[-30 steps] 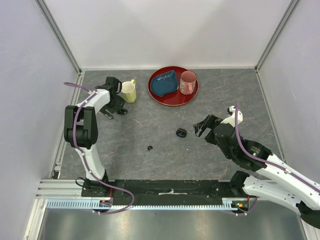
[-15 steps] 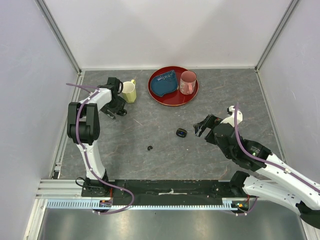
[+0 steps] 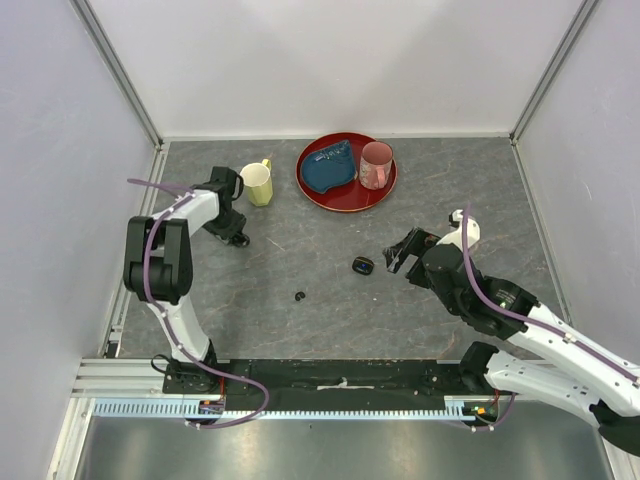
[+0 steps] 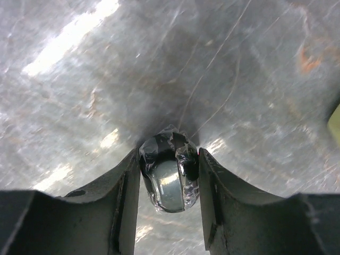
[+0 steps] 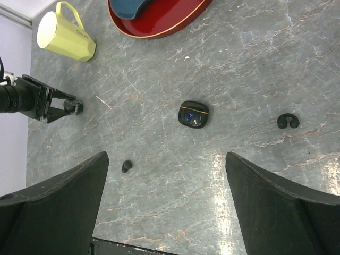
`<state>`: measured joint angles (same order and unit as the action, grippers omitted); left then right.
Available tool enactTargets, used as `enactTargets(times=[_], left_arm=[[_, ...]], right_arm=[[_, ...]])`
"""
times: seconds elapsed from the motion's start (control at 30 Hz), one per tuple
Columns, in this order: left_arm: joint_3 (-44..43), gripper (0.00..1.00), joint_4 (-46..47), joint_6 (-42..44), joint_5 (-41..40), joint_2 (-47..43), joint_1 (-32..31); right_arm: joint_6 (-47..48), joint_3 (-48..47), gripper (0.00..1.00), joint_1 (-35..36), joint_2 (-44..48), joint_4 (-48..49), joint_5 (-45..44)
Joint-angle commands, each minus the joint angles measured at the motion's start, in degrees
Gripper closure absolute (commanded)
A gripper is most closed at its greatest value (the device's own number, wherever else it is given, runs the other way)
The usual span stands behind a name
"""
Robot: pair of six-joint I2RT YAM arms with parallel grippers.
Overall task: Insert the wireless bluetooth earbuds into the charging case
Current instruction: Pick up the charging case at the center of the board.
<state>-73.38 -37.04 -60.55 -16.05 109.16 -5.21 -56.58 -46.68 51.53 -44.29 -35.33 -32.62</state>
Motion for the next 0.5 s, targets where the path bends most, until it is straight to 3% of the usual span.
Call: enactTargets(times=[0.0, 0.3, 0.47], left_arm=[[7.1, 0.95, 4.5, 2.8, 2.9, -10.7, 0.1], [23.7, 0.98, 16.8, 1.1, 17.4, -32.8, -0.4], [29.2, 0.98, 18.4, -0.9, 20.5, -43.0, -2.6]], right_arm=[[0.0, -1.3, 0.02, -0.2, -0.3, 3.1, 2.2], [3.5, 3.7, 0.02, -0.2, 1.5, 10.8, 7.3], [6.9, 6.2, 0.03, -0.2, 1.4, 16.4, 11.8]])
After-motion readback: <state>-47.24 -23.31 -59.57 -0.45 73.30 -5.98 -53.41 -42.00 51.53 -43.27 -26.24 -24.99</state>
